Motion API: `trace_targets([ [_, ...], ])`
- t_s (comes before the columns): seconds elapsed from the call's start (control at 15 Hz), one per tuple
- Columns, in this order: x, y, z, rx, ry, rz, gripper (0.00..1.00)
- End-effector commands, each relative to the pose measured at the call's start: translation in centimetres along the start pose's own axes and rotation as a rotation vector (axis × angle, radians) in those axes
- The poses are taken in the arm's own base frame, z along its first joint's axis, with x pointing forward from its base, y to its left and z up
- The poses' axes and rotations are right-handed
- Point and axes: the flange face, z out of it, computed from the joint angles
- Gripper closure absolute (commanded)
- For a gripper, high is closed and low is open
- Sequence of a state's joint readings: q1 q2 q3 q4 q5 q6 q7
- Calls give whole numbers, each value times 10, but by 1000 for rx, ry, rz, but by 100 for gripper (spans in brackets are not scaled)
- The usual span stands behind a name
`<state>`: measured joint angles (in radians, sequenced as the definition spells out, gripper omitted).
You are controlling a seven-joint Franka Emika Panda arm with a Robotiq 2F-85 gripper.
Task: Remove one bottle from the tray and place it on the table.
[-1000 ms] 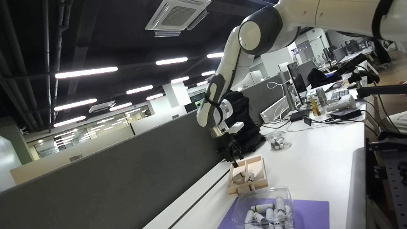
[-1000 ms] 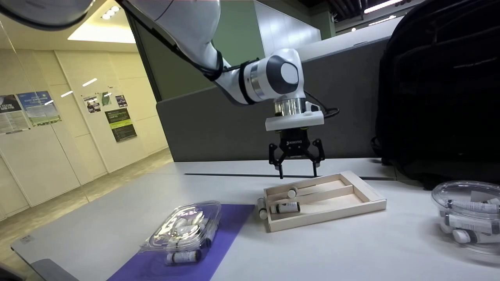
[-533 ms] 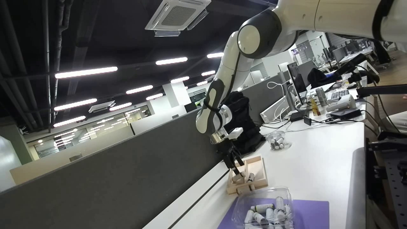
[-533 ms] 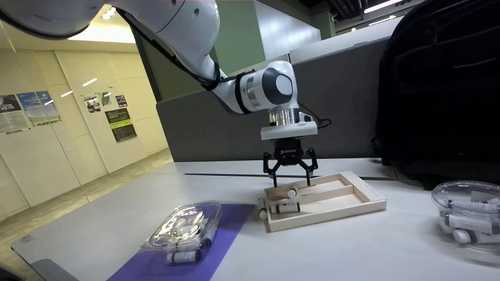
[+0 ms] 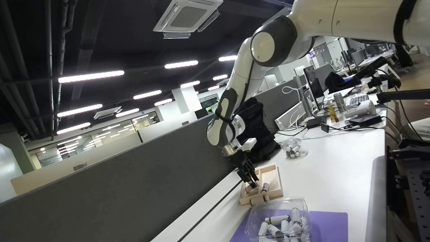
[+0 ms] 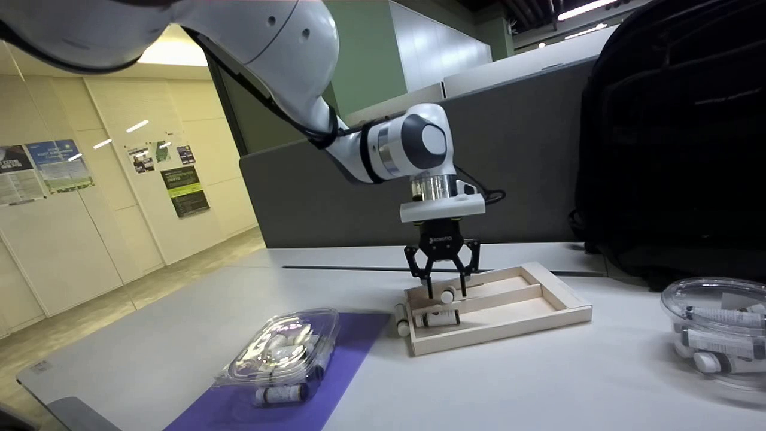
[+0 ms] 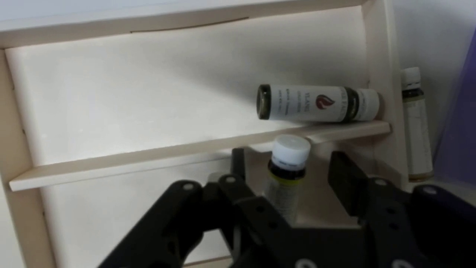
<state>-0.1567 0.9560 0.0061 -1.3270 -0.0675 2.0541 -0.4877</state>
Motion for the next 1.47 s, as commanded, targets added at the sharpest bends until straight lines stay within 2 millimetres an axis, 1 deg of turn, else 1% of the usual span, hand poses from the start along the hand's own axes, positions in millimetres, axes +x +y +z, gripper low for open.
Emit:
trace_targets([
  [0.0, 6, 6, -5, -16, -2, -5, 67],
  [0.27, 8, 2, -5, -15, -6, -26, 95],
  [0.4, 10, -7, -9, -20, -9, -55, 93],
  [0.53, 11, -24, -17, -36, -18, -99, 93],
  [0.8, 16, -70, -37, -107, -25, -214, 93],
  [1.0, 21, -106, -47, -155, -34, -287, 93],
  [1.2, 25, -134, -42, -176, -47, -352, 93],
  [1.4, 28, -153, -23, -159, -66, -410, 93],
])
